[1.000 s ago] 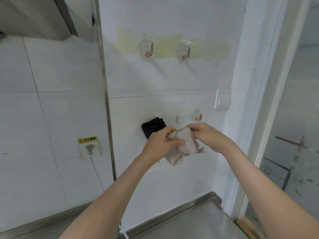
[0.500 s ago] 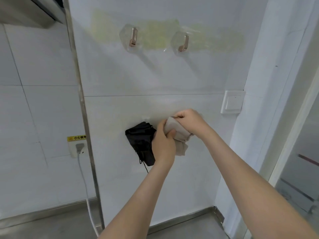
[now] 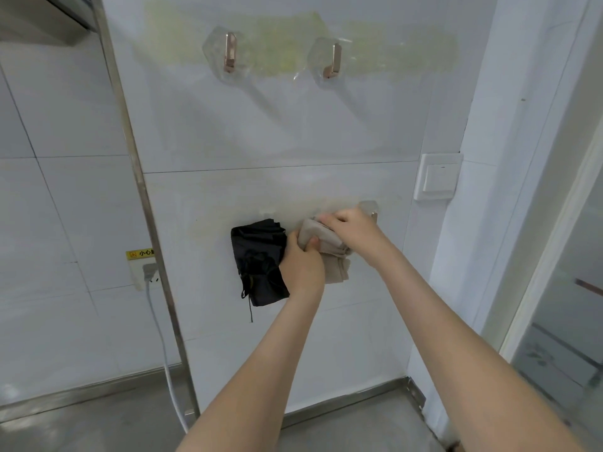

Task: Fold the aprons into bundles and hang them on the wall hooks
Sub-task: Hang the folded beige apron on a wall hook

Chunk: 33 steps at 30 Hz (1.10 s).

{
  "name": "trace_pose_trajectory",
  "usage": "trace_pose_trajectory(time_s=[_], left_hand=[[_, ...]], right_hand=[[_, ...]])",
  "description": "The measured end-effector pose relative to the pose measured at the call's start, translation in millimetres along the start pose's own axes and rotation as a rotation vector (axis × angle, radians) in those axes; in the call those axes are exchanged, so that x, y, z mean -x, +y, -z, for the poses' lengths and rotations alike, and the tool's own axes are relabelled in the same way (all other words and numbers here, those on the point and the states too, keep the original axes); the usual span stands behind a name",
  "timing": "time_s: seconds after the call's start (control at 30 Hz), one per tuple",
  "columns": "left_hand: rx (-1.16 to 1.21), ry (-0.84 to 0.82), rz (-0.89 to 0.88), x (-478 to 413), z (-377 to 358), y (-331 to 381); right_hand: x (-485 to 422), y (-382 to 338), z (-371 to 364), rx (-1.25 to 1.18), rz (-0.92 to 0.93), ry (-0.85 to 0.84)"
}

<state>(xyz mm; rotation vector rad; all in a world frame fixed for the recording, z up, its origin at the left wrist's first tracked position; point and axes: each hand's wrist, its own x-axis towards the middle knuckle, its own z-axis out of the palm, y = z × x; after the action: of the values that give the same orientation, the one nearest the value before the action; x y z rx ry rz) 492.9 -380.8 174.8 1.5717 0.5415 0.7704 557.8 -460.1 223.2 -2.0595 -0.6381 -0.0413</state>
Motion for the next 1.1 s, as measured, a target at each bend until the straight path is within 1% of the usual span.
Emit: trace_pose_trajectory(time_s=[0.03,0.07,0.17,0.2,0.27,0.33,0.4,0.5,0.63,0.7,0.77,0.83,1.1], left_hand=[[0.008,0.007,0.013,-0.2,-1.0,0.1],[0.012,0.011,0.025,0.4,-1.6,0.8],[-0.003,0.002,0.042,3.0,-3.4,1.6],[-0.017,-0.010,0.039,1.9,-3.7,1.5],[-0.063,-0.050,0.025,2.8,-3.3,-1.6],[-0.152,-0.087,0.004,5.3,-1.0,-3.9],[-0.226,-0.100,-0.033,8.8,1.3,-5.6],[-0.269,-0.103,-0.077,16.5,5.0,-4.5],[-0.250,-0.140,-0.202,24.3,8.0,-5.7],[-0.275,-0.151,-0.268,30.1,8.9,-4.6],[-0.300,-0.140,-0.384,38.7,10.0,-2.7],[-0.323,-0.105,-0.505,44.3,10.8,-3.1],[-0.215,0.008,-0.700,41.0,47.6,-13.9]], right_hand=[[7.3,3.5,-2.2,-0.039,0.038,0.003],[13.0,9.7,-6.3,-0.012,0.088,0.031],[20.6,31.8,-19.6,0.288,0.215,0.219],[19.3,36.5,-22.1,0.316,0.220,0.257],[17.1,45.9,-25.8,0.267,0.206,0.256],[15.8,52.3,-27.7,0.217,0.198,0.212],[17.5,52.0,-28.9,0.231,0.179,0.199],[19.5,51.5,-29.1,0.295,0.168,0.196],[22.0,48.6,-30.4,0.316,0.169,0.173],[26.5,46.2,-31.9,0.309,0.151,0.191],[33.1,43.6,-32.7,0.299,0.152,0.228],[39.4,39.0,-32.8,0.273,0.182,0.259],[68.2,13.2,-45.2,0.168,0.363,0.353]])
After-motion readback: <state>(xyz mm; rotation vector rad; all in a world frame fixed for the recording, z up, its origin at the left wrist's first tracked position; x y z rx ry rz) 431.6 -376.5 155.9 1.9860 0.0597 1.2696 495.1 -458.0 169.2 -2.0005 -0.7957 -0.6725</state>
